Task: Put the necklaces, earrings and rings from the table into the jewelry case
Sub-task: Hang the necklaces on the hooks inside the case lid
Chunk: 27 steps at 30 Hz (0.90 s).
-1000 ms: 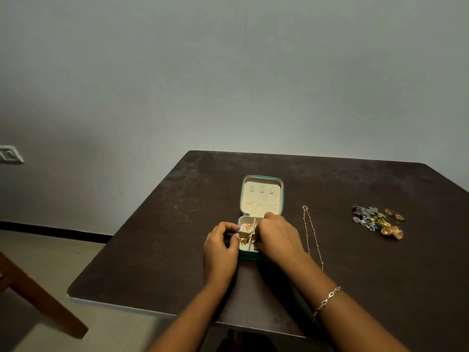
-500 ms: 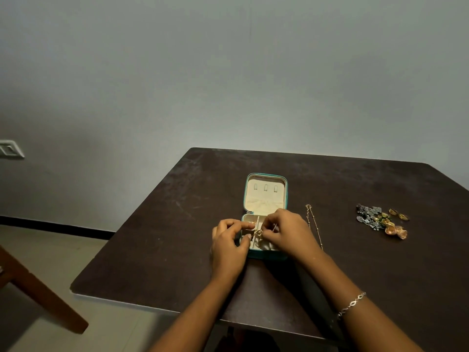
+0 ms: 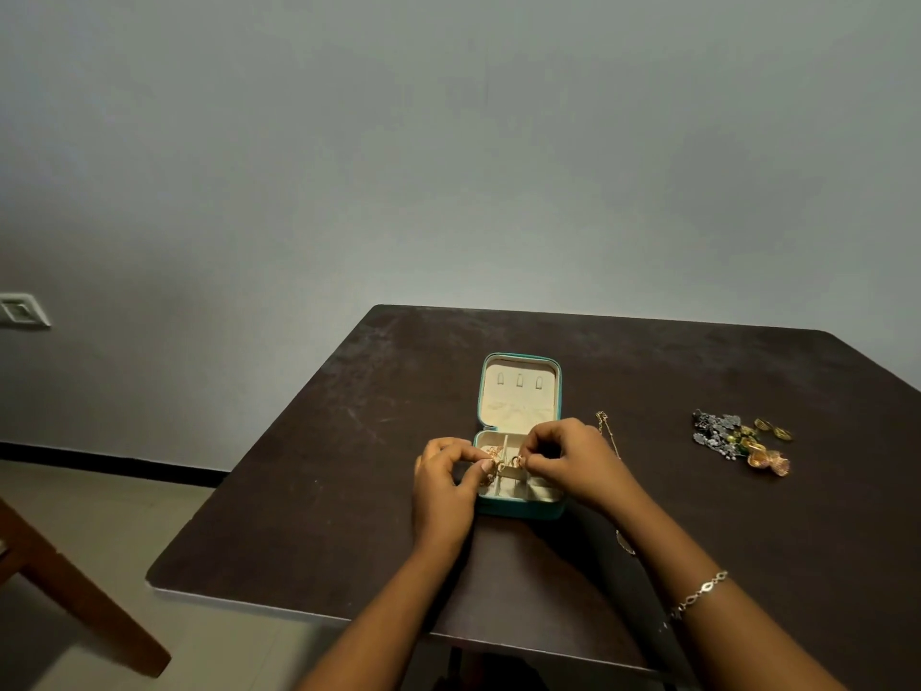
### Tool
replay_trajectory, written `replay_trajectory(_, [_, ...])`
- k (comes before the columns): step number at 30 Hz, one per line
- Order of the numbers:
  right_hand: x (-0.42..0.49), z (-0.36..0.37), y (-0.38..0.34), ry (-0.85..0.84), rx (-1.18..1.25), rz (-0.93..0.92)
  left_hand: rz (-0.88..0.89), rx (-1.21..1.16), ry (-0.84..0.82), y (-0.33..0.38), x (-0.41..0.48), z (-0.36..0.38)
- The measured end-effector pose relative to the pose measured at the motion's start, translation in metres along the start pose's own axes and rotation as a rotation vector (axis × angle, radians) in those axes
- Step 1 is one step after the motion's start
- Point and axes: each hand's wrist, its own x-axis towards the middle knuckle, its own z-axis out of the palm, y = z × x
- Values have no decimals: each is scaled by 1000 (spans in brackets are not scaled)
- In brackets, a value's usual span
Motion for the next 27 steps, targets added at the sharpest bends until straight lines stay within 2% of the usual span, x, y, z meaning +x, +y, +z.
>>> replay_trajectory(6, [0, -1, 5, -44, -130, 4, -109, -136, -6, 6, 9, -4])
replay_trajectory(12, [5, -2, 5, -118, -158, 10, -108, -230, -65, 23, 15, -10])
replay_trajectory(16, [5, -3, 3, -25, 95, -24, -106, -282, -102, 32, 17, -13])
replay_trajectory(21, [-1, -3, -12, -87, 631, -49, -76, -318, -157, 43, 16, -17])
replay_trajectory(27, [0, -5, -20, -40, 635, -44, -54, -360, -193, 53, 15, -20])
